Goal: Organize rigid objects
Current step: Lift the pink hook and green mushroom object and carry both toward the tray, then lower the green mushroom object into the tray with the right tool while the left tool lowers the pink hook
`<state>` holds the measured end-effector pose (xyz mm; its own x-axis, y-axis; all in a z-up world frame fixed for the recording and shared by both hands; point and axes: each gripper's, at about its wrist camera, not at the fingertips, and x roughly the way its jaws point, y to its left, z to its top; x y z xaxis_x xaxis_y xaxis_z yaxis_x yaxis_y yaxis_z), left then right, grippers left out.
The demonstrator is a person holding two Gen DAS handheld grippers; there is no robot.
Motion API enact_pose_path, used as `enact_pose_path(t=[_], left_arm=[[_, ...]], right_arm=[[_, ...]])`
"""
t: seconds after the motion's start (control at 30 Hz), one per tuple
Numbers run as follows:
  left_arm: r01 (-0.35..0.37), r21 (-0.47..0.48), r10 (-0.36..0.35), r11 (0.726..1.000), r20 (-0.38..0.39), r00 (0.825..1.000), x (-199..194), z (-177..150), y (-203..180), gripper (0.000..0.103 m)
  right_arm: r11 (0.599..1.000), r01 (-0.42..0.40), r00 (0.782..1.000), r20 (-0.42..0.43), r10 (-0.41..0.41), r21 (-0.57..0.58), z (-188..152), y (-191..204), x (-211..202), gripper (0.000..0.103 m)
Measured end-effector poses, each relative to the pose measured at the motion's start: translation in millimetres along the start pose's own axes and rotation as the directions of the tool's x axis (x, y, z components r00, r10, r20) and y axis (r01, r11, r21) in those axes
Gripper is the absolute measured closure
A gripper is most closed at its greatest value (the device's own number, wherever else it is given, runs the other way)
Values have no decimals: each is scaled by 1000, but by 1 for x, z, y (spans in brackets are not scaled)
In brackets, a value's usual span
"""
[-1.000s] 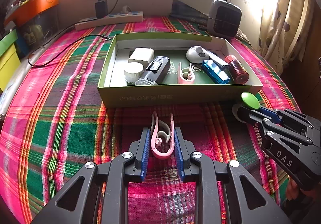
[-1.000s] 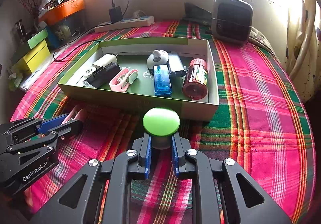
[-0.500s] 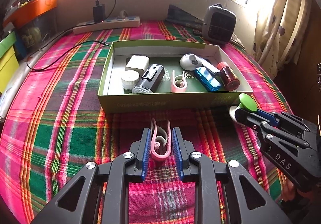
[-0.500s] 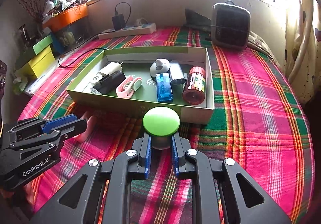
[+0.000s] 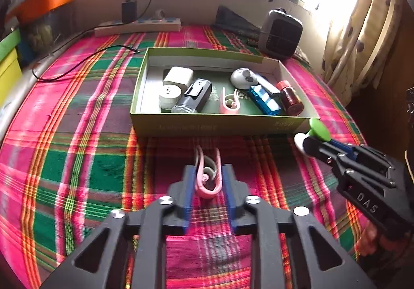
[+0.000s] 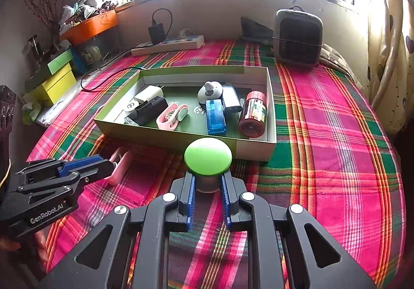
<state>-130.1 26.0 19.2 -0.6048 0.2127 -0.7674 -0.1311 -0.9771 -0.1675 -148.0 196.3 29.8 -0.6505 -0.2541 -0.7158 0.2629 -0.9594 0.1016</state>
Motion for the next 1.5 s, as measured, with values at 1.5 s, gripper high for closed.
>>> enact_pose_path(t=[1.5], left_arm=[[9, 80, -13, 997, 45, 999, -13, 54, -15, 81]], right_arm=[[998, -35, 998, 54, 38, -54, 38, 8, -16, 85]])
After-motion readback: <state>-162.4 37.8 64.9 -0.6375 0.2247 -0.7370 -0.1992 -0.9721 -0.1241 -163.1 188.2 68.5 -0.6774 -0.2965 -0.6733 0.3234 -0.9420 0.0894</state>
